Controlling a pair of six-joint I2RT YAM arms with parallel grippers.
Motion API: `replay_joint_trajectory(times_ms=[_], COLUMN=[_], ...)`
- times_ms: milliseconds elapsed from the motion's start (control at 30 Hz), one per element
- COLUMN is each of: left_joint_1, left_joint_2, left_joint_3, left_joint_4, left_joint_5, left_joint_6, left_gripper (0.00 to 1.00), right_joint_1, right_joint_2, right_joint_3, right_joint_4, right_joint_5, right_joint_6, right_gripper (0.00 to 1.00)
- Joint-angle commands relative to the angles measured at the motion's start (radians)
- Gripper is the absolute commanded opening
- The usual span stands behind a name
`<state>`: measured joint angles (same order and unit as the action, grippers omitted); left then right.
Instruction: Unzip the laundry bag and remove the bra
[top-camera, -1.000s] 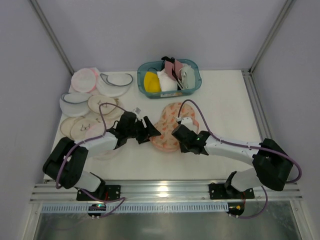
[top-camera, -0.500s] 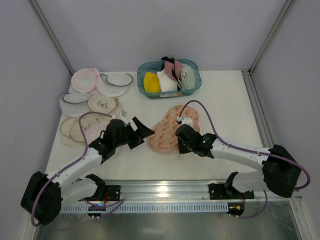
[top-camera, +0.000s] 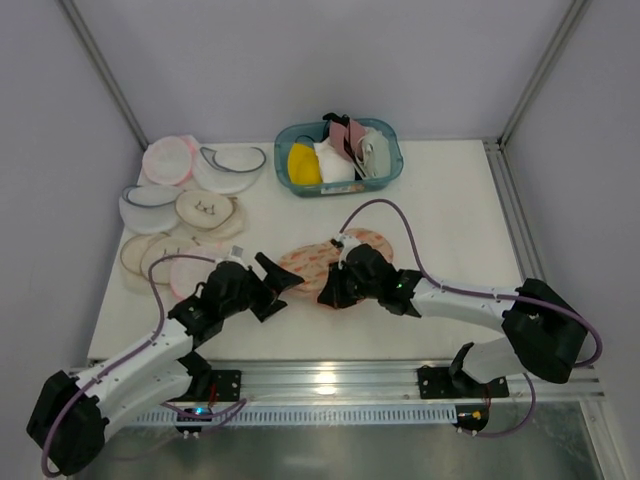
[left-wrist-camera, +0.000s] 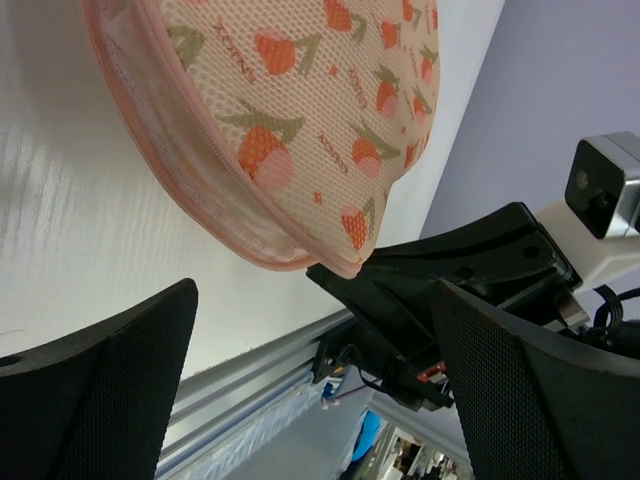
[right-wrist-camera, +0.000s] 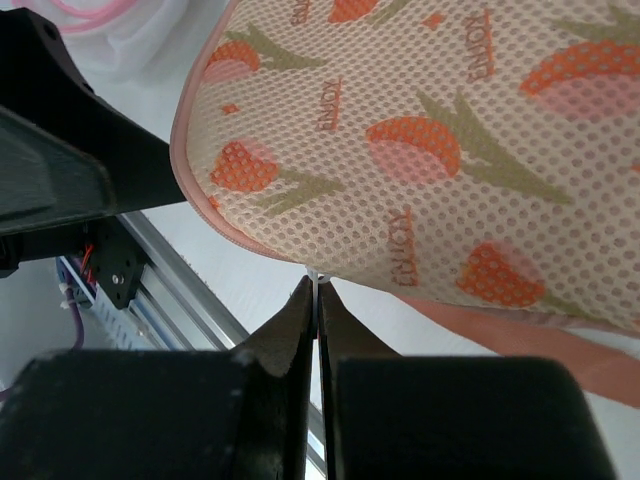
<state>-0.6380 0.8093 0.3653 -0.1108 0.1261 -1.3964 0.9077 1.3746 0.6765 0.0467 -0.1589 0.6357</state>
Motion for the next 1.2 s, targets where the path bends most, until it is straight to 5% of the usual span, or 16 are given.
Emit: replay_joint_trajectory(times_ms=[0, 300, 400, 600, 800, 1167], left_joint_1=[-0.008, -0.009, -0.009, -0.008, 0.0, 0.092], left_joint_2=[0.075, 0.353, 0.404, 0.396, 0.346, 0.286], left_joint_3=[0.024, 0.089, 0.092, 0.087, 0.083, 0.078], left_joint_4=[0.084, 0.272, 0.351, 0.378, 0.309, 0.229], left_joint_5=[-0.038, -0.063, -0.091, -0.153, -0.18, -0.102], left_joint_6=[-0.041, -0.05, -0.055, -0.036, -0.006, 0.077], left_gripper=[1.0, 0.98, 0.83, 0.3, 0.0, 0.0], right_joint_1=[0.011, 0.033, 0.039, 0.043, 0.043, 0.036], right_joint_2=[0.012, -0.002, -0.003, -0.02, -0.029, -0.075], right_joint_3=[0.021, 0.009, 0.014, 0.038, 0.087, 0.081], right_joint_4=[0.116, 0.145, 0.122, -0.017, -0.26, -0.513], right_joint_5=[-0.06, -0.097, -0.113, -0.068, 0.114, 0.453], right_joint_6=[0.006, -0.028, -0.045, -0.085, -0.105, -0.051], right_gripper=[0.04, 0.04, 0.04, 0.04, 0.04, 0.04])
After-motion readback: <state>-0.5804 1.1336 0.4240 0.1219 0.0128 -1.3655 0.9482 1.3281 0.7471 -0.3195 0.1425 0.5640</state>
